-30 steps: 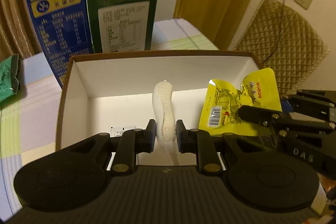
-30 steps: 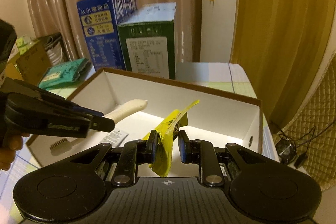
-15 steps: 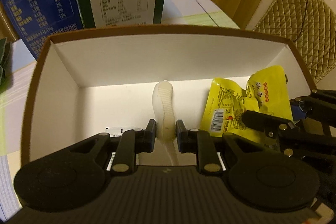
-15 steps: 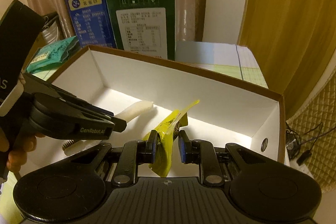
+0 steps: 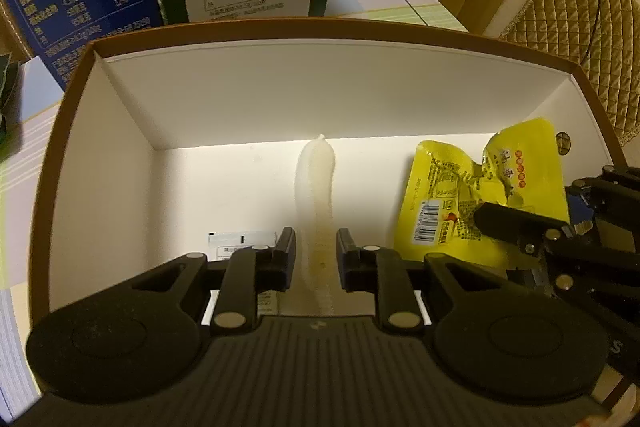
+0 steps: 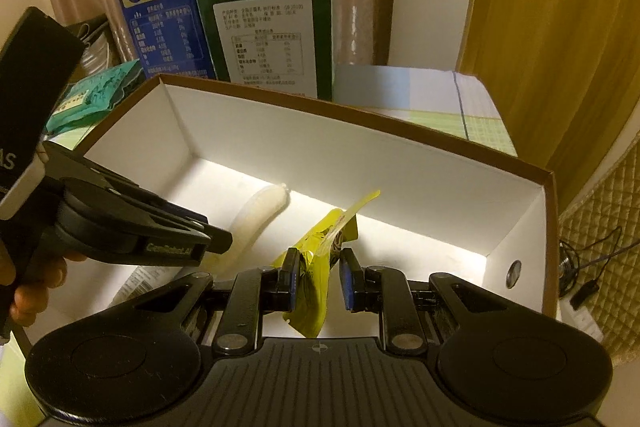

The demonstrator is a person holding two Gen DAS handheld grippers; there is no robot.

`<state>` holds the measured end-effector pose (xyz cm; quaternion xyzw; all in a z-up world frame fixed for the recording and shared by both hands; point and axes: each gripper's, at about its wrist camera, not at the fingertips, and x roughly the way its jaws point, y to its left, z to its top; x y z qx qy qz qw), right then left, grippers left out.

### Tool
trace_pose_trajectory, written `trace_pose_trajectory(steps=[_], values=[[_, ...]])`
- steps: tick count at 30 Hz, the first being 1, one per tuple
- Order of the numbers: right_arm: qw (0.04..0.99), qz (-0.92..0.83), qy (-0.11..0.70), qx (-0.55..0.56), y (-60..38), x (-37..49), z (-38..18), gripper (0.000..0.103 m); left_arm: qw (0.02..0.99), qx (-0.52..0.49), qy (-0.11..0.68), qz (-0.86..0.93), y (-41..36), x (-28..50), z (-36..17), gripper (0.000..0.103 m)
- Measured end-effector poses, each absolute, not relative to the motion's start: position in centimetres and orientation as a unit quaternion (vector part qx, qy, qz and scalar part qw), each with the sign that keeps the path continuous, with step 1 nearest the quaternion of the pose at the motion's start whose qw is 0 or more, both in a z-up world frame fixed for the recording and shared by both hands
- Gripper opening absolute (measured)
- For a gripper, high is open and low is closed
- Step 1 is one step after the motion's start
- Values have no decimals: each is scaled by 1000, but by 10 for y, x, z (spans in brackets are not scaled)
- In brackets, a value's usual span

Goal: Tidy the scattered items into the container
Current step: 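Open the left gripper dropping the stick while the right gripper releases the yellow packet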

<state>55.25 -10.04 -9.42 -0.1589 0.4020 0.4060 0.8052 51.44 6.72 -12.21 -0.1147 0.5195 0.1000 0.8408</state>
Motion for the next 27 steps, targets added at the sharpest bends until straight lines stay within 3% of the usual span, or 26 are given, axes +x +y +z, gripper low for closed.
trace_pose_trajectory(steps=[6,8,10,12,16,21,27], values=[[799,413,410,-150,-94,555,-98,18,842,-105,518,105,71,507,-114,19],[797,421,409,-145,-91,557,-100,18,843,-102,517,105,71,506,-112,24],[802,409,406,-157,-89,558,-102,30,844,-99,517,106,70,505,-110,24],[804,408,402,-161,-91,557,-102,58,845,-94,516,107,70,502,-108,25],[804,413,391,-173,-97,552,-96,62,847,-90,512,108,70,495,-104,30],[801,420,384,-186,-110,542,-85,91,850,-87,508,109,69,484,-96,42],[803,423,378,-182,-127,525,-69,101,856,-89,498,112,63,467,-81,57]])
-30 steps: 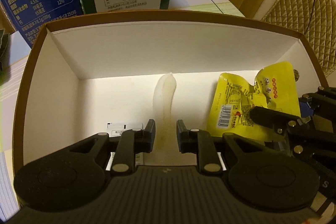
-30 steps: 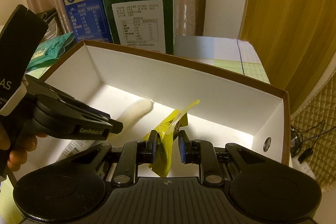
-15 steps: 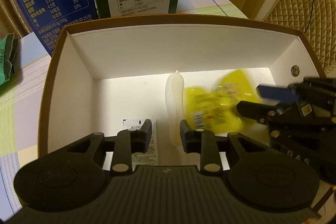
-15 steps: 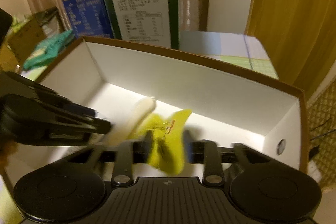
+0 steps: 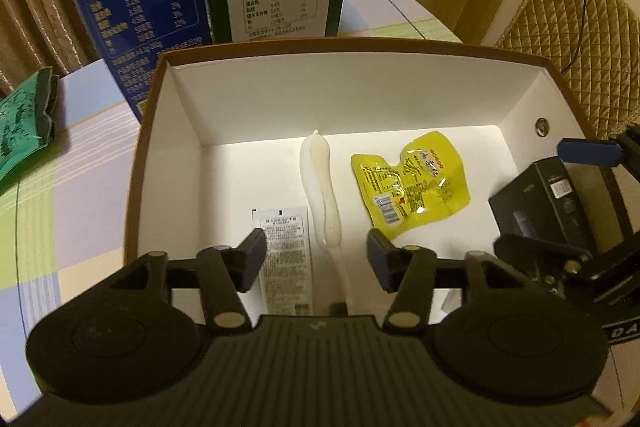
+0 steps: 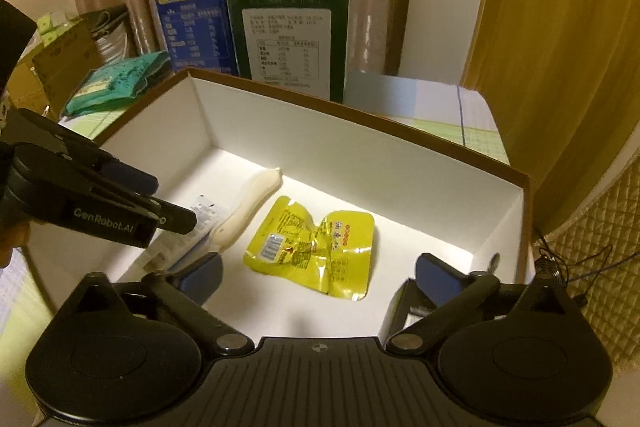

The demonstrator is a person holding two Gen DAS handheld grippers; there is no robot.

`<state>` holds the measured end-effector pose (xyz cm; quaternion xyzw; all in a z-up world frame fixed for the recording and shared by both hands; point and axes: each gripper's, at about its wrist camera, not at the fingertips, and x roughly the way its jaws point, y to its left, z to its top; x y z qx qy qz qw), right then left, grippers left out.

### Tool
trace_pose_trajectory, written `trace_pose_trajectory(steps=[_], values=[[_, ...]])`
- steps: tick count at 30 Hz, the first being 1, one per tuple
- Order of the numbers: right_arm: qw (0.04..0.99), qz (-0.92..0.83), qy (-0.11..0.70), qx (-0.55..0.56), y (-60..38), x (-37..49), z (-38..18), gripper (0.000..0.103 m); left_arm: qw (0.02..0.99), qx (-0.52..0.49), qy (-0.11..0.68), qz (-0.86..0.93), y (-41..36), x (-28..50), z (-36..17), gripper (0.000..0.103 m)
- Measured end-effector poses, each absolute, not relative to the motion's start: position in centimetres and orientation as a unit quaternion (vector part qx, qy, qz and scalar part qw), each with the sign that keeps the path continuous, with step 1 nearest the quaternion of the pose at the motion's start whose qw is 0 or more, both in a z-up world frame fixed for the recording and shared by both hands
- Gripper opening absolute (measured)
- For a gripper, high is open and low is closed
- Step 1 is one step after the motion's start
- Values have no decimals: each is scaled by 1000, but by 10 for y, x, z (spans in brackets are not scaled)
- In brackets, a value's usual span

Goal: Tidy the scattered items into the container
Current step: 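Open the left gripper dropping the stick while the right gripper releases the yellow packet, then withdraw both grippers from the box back toward the remaining items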

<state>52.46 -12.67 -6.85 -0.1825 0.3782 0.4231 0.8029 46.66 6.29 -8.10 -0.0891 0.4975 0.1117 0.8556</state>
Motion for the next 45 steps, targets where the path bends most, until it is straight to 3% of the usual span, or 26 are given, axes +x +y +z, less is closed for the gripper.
trace_pose_trajectory(steps=[8,13,33,45], values=[[815,408,377,-165,-156,502,-47,101,866,-91,475,126,43,432,-52,69],[823,405,369,-146,-175,485,-35,101,871,-101,458,143,28,404,-37,71],[816,447,350,-106,-221,399,-12,101,873,-129,413,224,-23,265,1,72],[810,422,396,-96,-221,340,-27,101,871,-115,436,196,-16,214,-11,72]])
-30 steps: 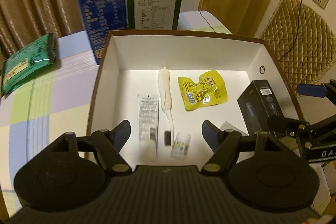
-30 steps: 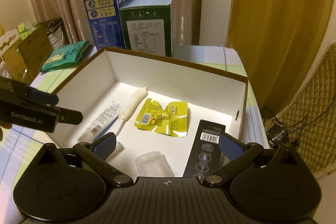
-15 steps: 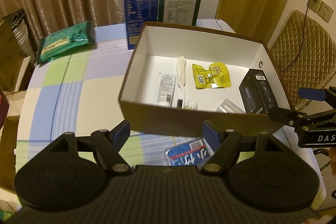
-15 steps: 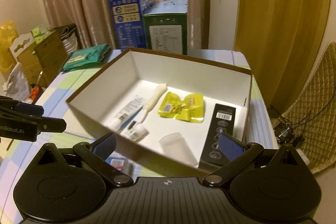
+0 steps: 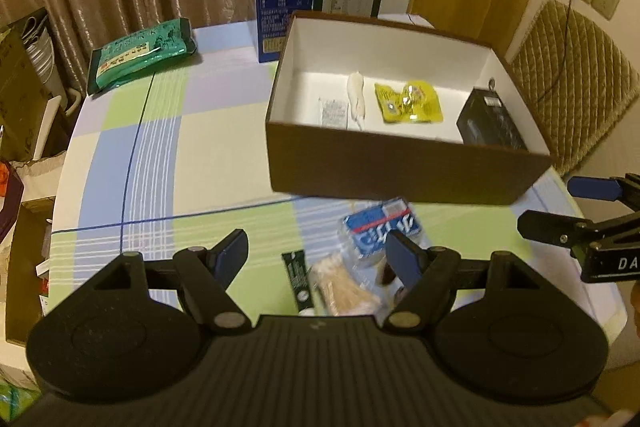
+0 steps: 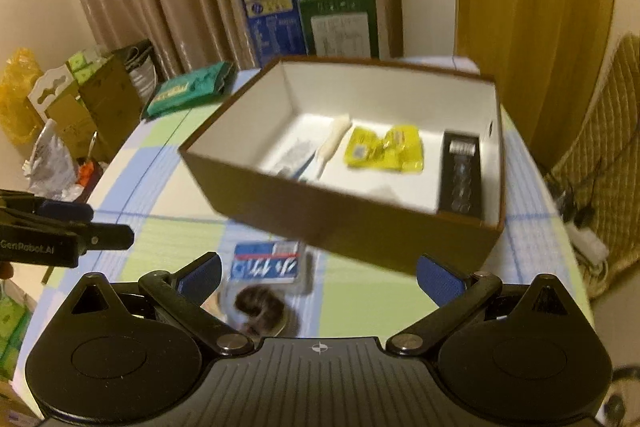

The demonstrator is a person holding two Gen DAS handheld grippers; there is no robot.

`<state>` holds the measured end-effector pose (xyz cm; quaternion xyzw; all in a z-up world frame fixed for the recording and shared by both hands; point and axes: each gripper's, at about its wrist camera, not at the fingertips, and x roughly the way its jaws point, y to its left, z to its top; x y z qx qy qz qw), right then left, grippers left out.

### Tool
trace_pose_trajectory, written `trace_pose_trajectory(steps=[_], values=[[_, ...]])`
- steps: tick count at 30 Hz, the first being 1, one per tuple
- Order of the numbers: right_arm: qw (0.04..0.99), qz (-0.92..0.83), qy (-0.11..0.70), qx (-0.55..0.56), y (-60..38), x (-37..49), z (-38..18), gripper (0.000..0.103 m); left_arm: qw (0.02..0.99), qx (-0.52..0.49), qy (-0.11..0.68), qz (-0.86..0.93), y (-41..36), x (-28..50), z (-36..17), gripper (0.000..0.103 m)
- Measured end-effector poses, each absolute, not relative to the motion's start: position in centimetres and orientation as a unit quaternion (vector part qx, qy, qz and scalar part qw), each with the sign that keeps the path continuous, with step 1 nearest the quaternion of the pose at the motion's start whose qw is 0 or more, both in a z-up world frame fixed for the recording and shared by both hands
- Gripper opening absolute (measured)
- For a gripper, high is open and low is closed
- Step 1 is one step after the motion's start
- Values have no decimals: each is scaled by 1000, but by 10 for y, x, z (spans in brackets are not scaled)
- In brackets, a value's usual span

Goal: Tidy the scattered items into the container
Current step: 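Withdraw both grippers from the box back toward the remaining items, then grasp the brown hair tie with the right gripper while the left gripper grasps the green tube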

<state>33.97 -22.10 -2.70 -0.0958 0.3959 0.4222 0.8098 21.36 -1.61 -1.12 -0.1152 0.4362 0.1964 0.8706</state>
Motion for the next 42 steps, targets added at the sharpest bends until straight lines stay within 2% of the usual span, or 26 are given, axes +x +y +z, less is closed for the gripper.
trace_pose_trajectory(steps=[19,25,30,36,42], values=[[811,384,429,-101,-207,278,-66,98,860,-110,474,152,11,165,-52,71],[803,387,440,-109,-199,274,-80,86,852,-114,486,156,14,158,-65,70],[799,390,443,-112,-189,280,-97,69,851,-120,487,157,17,160,-72,70],[797,392,446,-111,-178,290,-115,62,850,-117,488,160,20,168,-81,70],[796,396,442,-118,-166,303,-130,60,847,-119,491,166,24,180,-94,68]])
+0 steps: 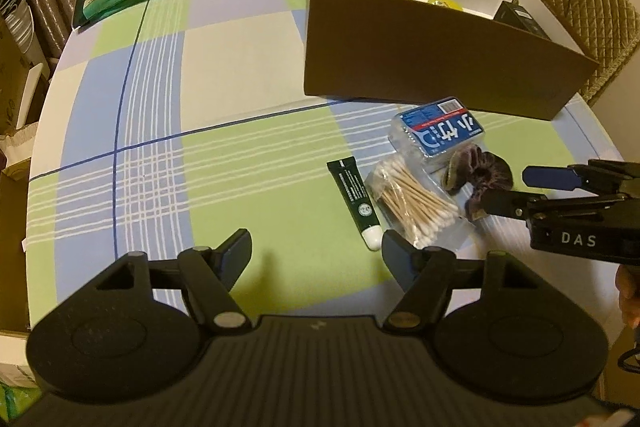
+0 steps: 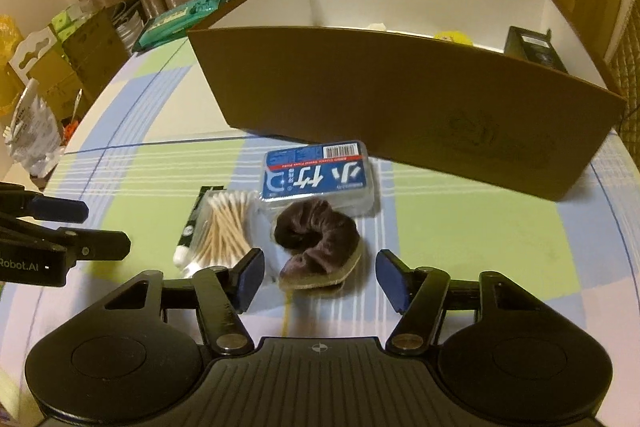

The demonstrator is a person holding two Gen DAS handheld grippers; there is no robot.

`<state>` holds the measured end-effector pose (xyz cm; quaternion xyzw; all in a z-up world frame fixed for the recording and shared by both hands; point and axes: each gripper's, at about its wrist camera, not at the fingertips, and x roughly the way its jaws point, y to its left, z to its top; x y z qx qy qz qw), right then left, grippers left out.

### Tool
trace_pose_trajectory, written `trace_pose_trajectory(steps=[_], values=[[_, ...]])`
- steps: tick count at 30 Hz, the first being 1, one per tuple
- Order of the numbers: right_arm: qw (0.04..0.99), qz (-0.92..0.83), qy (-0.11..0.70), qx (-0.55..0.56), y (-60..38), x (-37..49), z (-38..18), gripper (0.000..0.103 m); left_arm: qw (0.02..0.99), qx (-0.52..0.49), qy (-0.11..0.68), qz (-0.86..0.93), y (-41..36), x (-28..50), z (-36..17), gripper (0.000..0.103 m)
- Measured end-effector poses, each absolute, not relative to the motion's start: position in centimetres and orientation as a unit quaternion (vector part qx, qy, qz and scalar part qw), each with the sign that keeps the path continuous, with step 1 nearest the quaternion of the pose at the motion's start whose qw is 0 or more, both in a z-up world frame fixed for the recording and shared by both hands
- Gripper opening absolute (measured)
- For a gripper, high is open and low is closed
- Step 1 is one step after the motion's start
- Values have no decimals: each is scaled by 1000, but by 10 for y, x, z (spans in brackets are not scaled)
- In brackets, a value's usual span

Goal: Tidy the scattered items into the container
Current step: 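Grasp the brown hair tie with the right gripper while the left gripper grasps the green tube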

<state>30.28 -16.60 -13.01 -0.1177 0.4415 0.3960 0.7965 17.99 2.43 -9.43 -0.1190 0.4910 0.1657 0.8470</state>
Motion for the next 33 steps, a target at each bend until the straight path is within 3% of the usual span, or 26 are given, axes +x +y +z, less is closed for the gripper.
trace_pose_trajectory(steps=[8,10,15,20,33], values=[[788,416,436,-127,-151,320,-148,58,841,-129,493,181,25,187,-105,67],[783,426,435,-129,-150,322,-150,54,840,-129,494,186,24,189,-107,67],[765,451,436,-146,-147,323,-153,32,837,-134,494,194,23,193,-110,67],[753,465,437,-161,-155,325,-150,22,834,-136,498,194,22,198,-116,67],[766,422,466,-138,-205,348,-147,20,835,-133,509,164,23,222,-138,55]])
